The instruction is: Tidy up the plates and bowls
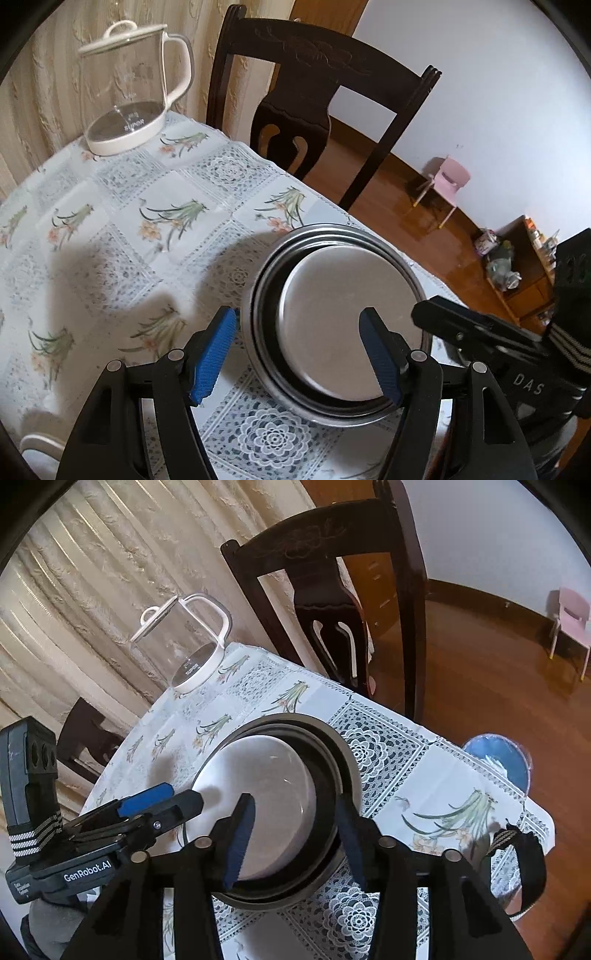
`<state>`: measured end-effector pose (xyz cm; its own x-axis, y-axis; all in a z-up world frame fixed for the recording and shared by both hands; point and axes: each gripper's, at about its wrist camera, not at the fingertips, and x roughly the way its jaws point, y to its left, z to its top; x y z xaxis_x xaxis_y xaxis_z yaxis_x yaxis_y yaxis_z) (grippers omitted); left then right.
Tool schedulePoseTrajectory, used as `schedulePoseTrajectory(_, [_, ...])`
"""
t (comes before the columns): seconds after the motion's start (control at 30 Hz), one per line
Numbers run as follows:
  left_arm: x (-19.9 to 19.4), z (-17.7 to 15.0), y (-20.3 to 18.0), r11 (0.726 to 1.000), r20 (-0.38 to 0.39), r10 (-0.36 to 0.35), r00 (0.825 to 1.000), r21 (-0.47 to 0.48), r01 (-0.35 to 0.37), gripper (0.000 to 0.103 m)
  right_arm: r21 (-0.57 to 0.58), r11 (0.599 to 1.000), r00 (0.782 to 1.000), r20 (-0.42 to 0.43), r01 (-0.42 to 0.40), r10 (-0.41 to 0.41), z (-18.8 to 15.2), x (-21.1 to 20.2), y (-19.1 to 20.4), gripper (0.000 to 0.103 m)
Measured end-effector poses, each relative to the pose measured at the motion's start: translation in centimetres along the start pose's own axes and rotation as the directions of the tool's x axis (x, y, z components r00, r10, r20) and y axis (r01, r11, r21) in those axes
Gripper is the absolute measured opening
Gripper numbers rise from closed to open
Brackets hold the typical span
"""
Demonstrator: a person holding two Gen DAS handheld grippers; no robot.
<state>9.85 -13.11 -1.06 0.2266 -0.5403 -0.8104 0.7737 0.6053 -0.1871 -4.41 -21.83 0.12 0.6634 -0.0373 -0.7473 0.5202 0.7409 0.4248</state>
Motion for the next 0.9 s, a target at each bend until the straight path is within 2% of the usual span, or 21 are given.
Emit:
schedulePoseTrajectory(0.2, [-0.3,-0.4,-0.3,0.996,0.033,0.072,0.997,0.052,-0.074,0.072,0.023,1.0,1.0,0.001,0.004,-0.004,-0.3,0.1,-0.8,0.058])
schedulePoseTrajectory(0.37, [-0.3,-0.8,-0.3,0.992,0.051,0.098,0.994,0.068,-0.102,0.075,0.039,0.999,1.0,-0.003,-0.002,0.002,-0.6,0.3,-1.3,0.063])
schedulePoseTrajectory(0.47, [-0.3,-1.0,-0.3,0.992,0.055,0.102,0.993,0.068,-0.106,0.076,0.043,0.999,1.0,-0.002,0.002,-0.002,-0.7,0.4,-1.5,0.067])
schedulePoseTrajectory(0.6, [0.0,-1.2,-0.2,0.992,0.052,0.107,0.993,0.062,-0.11,0.083,0.053,0.999,1.0,-0.002,0.007,-0.007,-0.9,0.7,-2.0,0.071])
schedulePoseTrajectory(0.9, [1.5,-1.4,0.5,0.995,0.013,0.096,0.995,0.033,-0.097,0.086,0.062,0.998,1.0,-0.018,0.0,0.001,-1.2,1.6,-2.4,0.072])
